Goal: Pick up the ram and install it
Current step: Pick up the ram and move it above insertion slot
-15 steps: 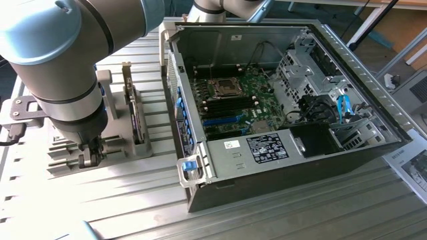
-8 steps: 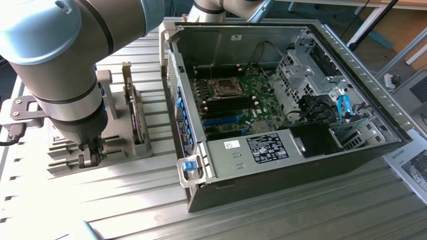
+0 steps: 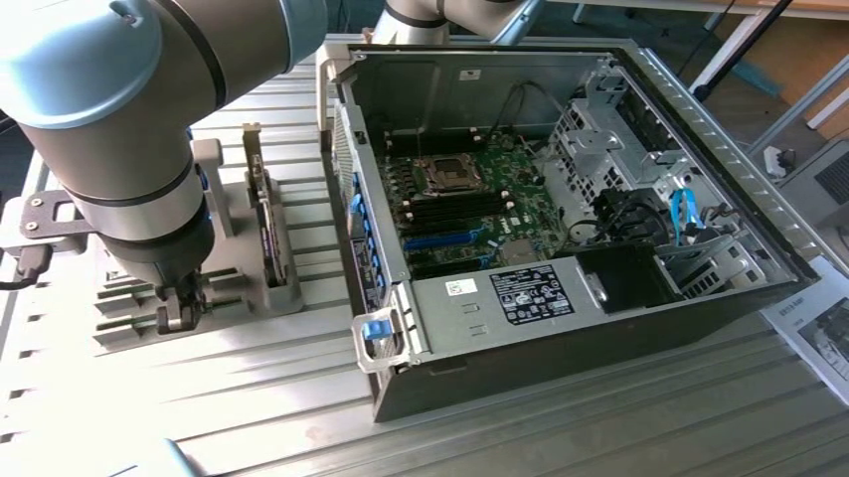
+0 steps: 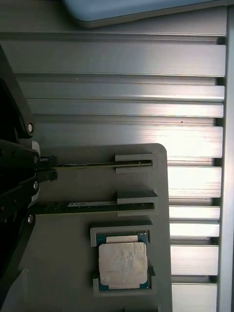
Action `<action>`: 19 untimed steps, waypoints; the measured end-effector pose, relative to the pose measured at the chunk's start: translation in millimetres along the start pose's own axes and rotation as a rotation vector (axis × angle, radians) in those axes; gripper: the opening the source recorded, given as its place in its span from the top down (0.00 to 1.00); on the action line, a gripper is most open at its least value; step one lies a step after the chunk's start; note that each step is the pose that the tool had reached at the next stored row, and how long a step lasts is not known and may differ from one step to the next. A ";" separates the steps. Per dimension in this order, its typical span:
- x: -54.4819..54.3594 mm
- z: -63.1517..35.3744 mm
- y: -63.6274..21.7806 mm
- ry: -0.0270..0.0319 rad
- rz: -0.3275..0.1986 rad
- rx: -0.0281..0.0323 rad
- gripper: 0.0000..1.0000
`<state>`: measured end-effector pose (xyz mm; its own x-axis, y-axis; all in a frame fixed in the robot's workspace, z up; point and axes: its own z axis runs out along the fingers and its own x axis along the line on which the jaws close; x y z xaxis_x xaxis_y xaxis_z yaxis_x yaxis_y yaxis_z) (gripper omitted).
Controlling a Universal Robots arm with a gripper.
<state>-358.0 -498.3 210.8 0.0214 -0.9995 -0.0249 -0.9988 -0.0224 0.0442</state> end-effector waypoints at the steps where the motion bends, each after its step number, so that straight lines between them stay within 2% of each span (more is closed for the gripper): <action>1: 0.0 0.0 0.0 0.0000 0.000 0.0000 0.88; 10: 0.0 -0.6 0.0 0.0000 0.000 0.0001 0.88; 19: -0.2 -9.8 0.4 0.0000 0.000 0.0001 0.88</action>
<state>-358.0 -498.3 220.7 0.0214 -0.9995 -0.0249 -0.9988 -0.0225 0.0441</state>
